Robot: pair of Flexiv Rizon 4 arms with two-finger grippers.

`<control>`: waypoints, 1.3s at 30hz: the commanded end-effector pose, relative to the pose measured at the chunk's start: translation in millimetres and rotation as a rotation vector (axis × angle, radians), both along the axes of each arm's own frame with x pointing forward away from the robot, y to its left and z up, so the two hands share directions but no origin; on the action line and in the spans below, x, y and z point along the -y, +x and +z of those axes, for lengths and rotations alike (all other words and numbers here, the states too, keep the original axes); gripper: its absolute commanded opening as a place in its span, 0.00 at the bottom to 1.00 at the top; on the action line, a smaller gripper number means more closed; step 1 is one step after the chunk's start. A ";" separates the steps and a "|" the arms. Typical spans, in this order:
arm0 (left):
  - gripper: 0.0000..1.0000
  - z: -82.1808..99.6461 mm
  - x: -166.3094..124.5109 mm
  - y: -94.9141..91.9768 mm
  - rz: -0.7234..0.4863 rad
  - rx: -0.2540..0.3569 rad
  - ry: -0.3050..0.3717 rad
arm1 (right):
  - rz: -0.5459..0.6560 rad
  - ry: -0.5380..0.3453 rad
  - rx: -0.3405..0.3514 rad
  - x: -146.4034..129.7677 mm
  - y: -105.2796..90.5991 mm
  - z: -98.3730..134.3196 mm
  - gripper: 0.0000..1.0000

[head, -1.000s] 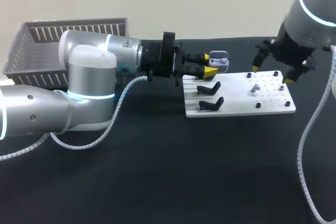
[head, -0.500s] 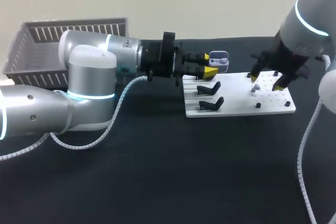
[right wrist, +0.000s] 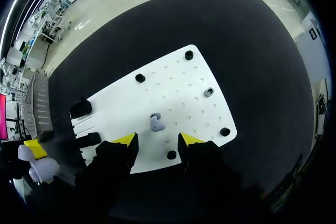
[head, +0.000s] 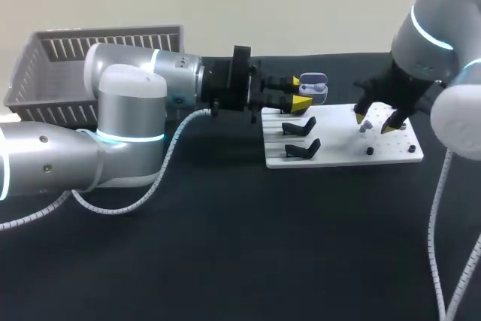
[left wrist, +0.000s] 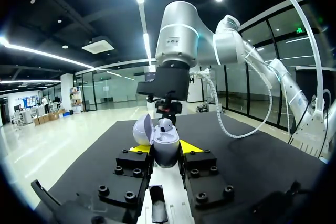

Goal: Pick up each earbud case from the left stands, insert the matching earbuds, close the lid, and place the case in the box.

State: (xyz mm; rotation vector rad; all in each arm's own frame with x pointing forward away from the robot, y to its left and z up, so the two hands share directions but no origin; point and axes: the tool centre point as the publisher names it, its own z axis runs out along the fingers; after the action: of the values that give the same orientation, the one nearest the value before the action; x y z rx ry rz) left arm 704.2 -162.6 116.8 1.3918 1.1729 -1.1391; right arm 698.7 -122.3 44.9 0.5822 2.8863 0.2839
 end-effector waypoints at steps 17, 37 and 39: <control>0.00 -0.6 -0.1 -0.6 0.003 0.002 -0.002 | -0.015 0.029 -0.039 -1.2 15.2 -15.0 0.39; 0.00 -0.6 -0.1 -0.6 0.003 0.002 -0.002 | -0.021 0.027 -0.053 -0.5 16.8 -19.7 0.00; 0.00 -0.6 -0.1 -0.6 0.003 0.002 -0.002 | -0.019 0.029 -0.051 -1.2 14.4 -15.7 0.00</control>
State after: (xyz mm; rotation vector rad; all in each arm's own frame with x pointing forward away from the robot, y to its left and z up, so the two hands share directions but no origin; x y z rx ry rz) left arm 704.2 -162.6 116.8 1.3918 1.1729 -1.1391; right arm 715.0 -121.3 25.5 0.6305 2.9273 0.3126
